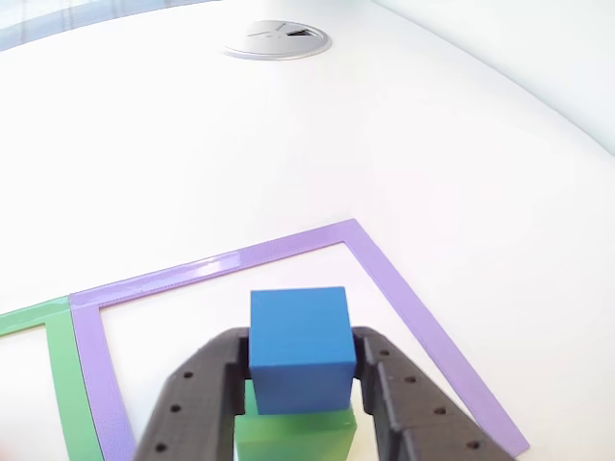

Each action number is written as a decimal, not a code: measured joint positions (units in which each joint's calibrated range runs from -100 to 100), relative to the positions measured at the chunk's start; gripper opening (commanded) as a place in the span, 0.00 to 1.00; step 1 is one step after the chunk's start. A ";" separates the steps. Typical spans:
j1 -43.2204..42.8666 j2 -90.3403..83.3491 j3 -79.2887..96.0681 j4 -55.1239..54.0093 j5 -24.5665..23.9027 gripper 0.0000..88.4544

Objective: Tower of hanoi

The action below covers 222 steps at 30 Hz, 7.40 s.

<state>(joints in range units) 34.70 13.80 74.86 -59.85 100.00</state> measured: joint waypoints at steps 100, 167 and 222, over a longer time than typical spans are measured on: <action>-23.64 -40.19 13.55 31.20 -0.18 0.46; -28.67 -18.24 5.49 20.48 0.00 0.11; -59.10 -68.21 -35.95 117.53 0.00 0.11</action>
<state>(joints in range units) -24.40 -54.41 38.91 57.68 100.00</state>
